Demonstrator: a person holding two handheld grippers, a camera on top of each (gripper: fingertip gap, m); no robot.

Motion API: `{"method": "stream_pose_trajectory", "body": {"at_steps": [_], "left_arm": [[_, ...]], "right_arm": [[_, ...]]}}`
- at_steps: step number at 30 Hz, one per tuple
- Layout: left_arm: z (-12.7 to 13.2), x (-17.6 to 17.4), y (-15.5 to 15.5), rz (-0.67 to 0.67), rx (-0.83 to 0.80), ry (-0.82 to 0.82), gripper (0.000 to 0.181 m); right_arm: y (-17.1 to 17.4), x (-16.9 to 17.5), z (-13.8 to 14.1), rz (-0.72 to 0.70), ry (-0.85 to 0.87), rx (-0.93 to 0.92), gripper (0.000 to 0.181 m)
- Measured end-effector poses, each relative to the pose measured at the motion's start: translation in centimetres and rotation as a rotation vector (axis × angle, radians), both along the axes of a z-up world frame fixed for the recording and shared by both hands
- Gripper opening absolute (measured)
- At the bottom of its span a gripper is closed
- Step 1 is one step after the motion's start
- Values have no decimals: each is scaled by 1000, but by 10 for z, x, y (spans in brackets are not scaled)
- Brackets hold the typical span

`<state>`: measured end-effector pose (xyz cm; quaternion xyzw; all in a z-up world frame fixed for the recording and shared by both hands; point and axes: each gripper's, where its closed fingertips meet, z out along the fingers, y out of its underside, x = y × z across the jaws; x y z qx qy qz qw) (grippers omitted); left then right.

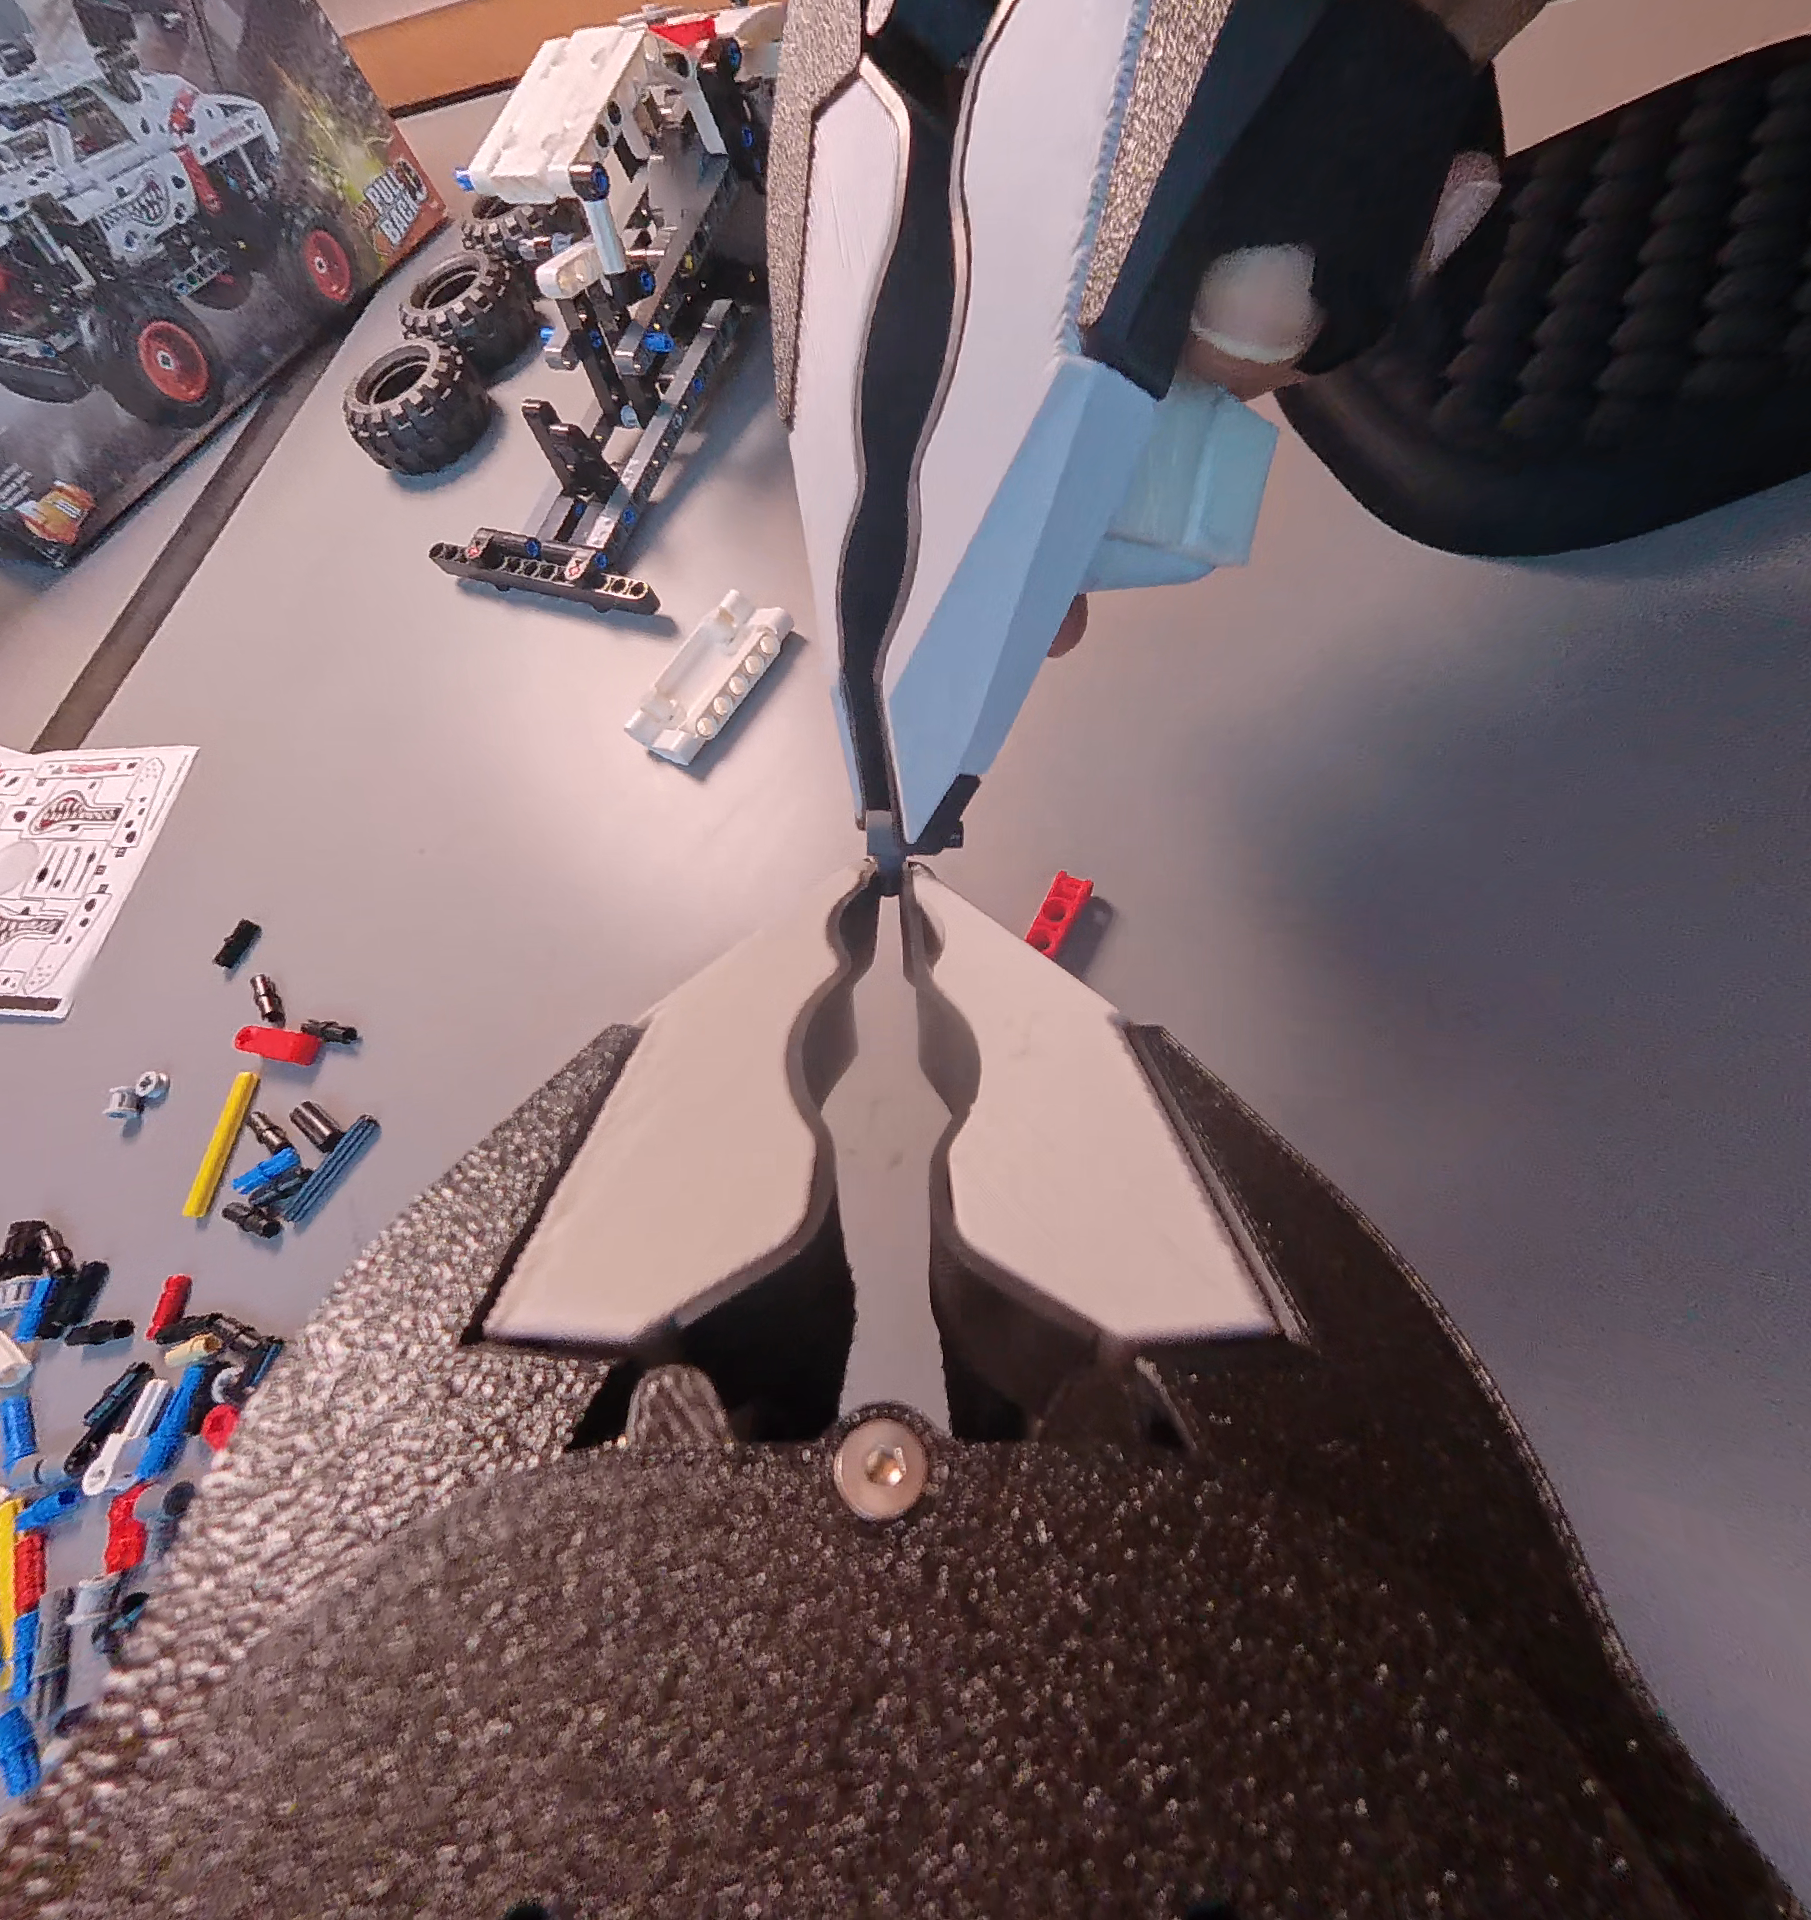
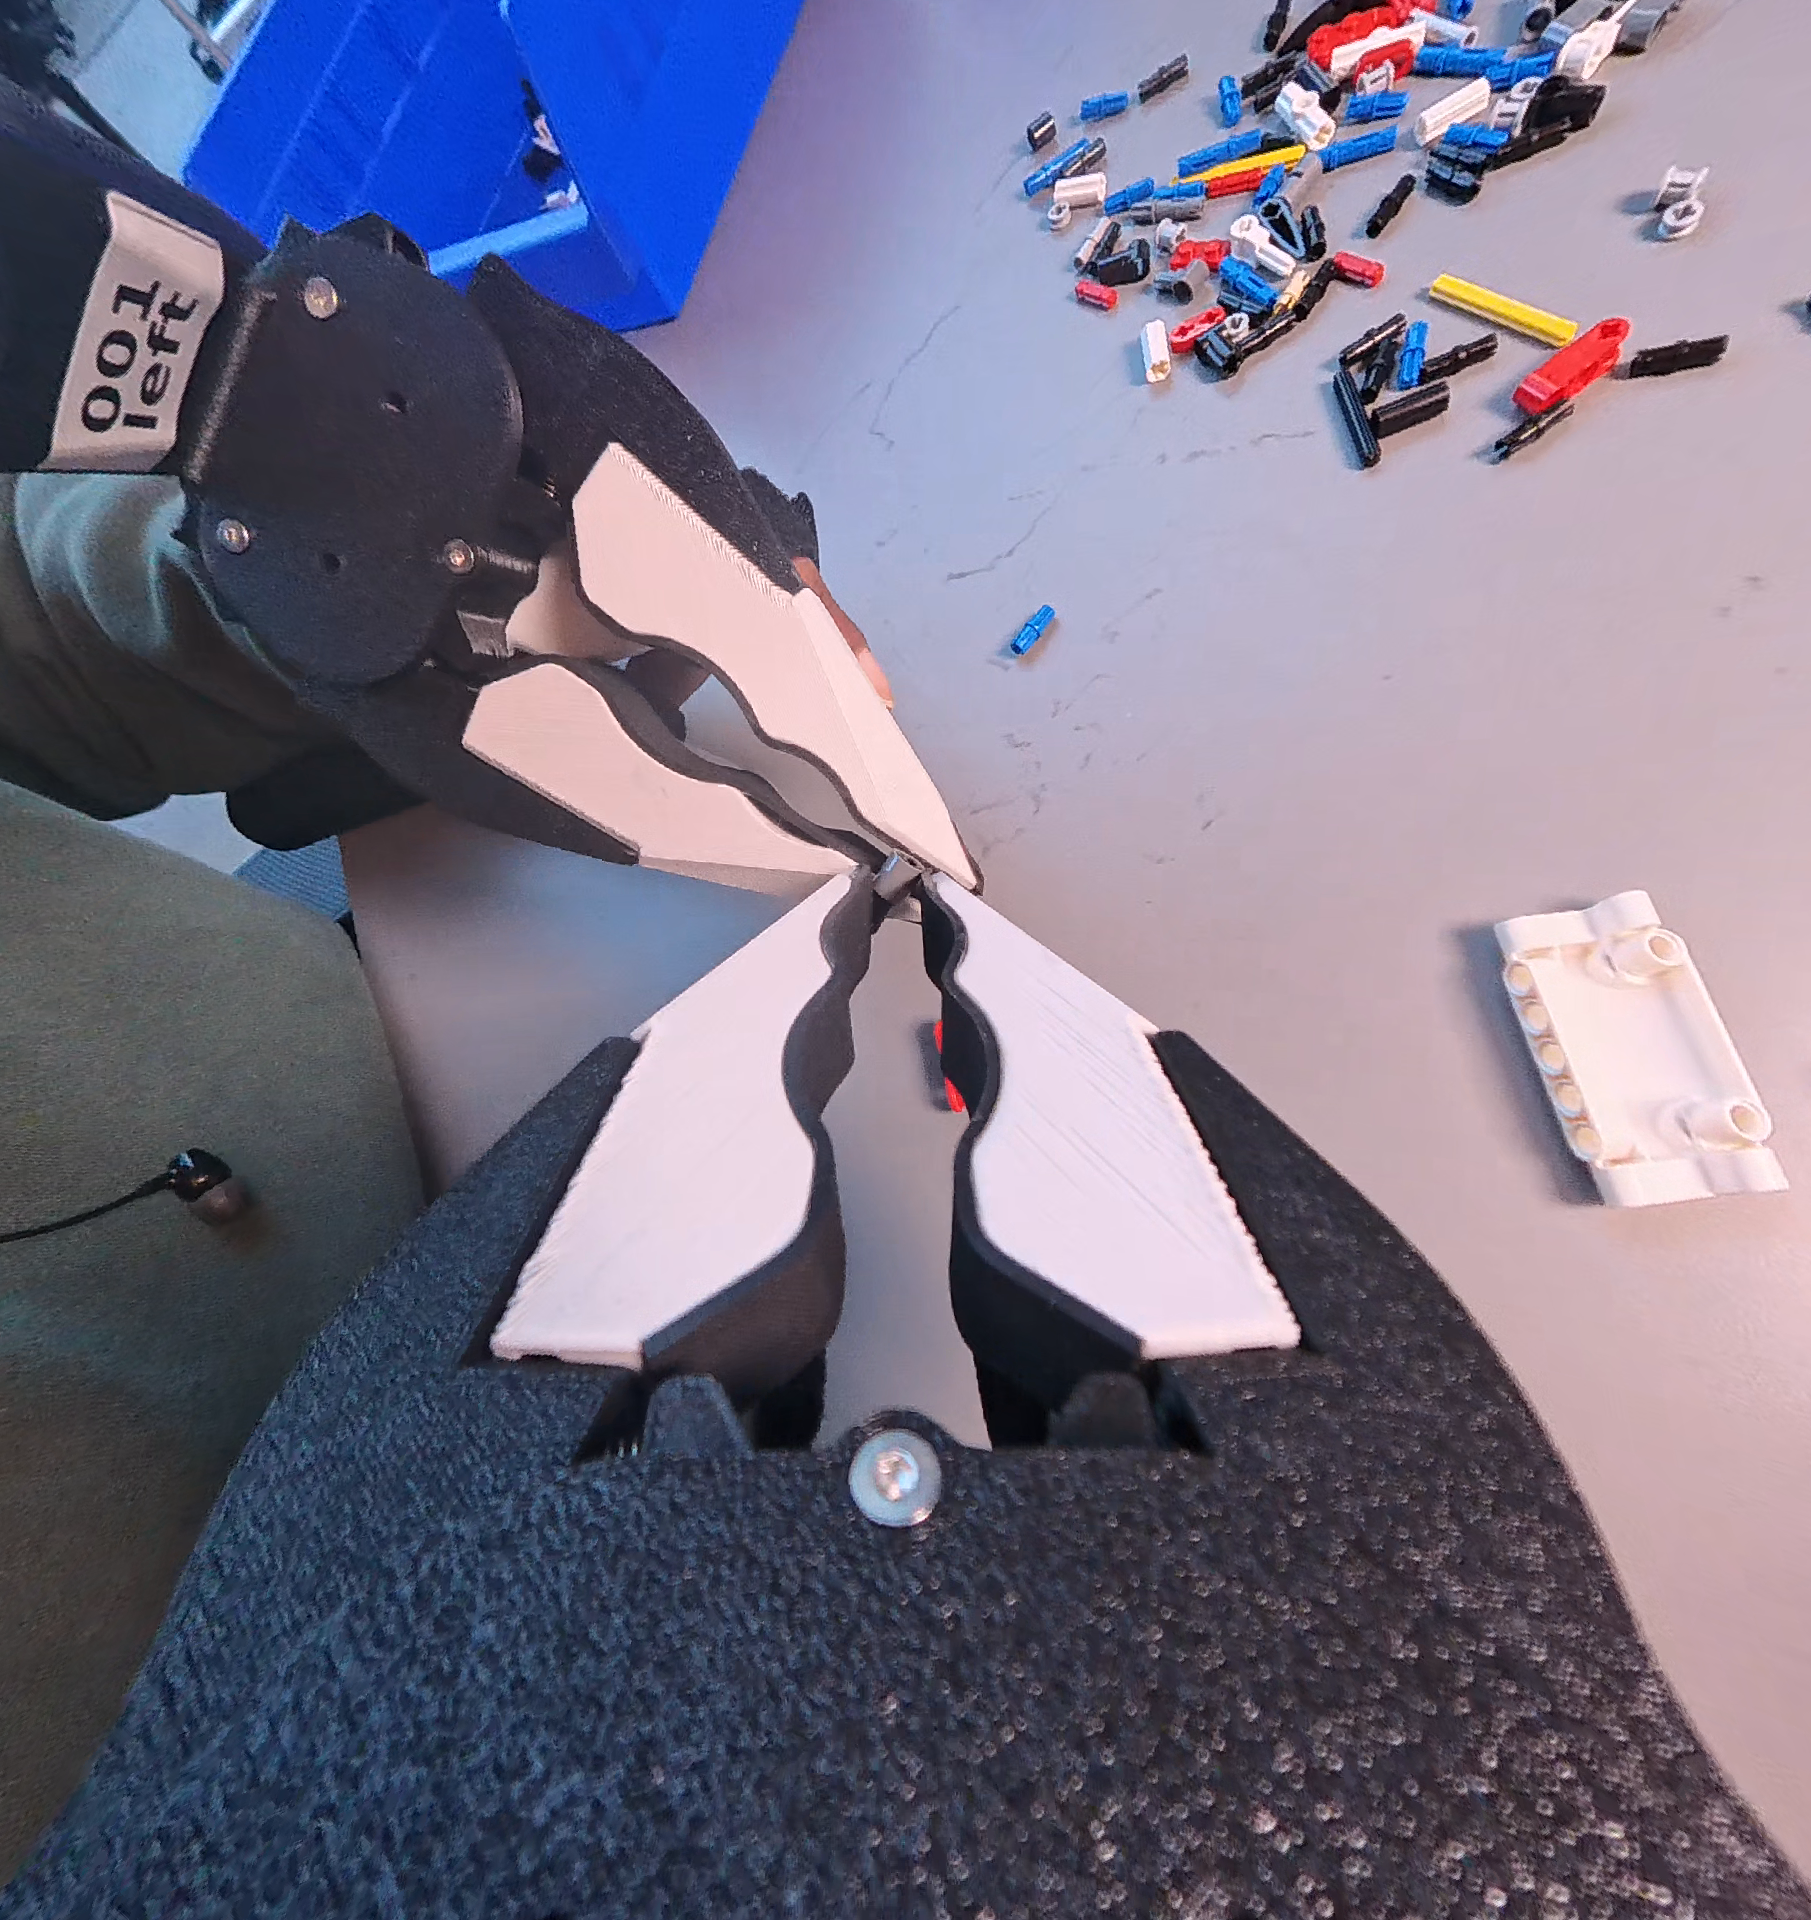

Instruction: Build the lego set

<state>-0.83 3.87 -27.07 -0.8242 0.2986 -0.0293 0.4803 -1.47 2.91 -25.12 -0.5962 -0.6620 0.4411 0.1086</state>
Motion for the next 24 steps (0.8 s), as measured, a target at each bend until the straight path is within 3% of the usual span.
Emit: {"method": "stream_pose_trajectory", "body": {"at_steps": [18, 20, 22, 24], "left_arm": [[-7, -18, 3, 130, -26, 84, 3], [-7, -13, 1, 83, -32, 53, 3], [-5, -6, -4, 7, -83, -77, 6], [-8, -3, -11, -56, -177, -220, 21]], "right_arm": [[2, -16, -7, -44, -41, 16, 8], [0, -12, -7, 43, -25, 41, 7], [-2, 0, -4, 207, -5, 96, 6], [5, 14, -10, 342, -38, 268, 6]]}}
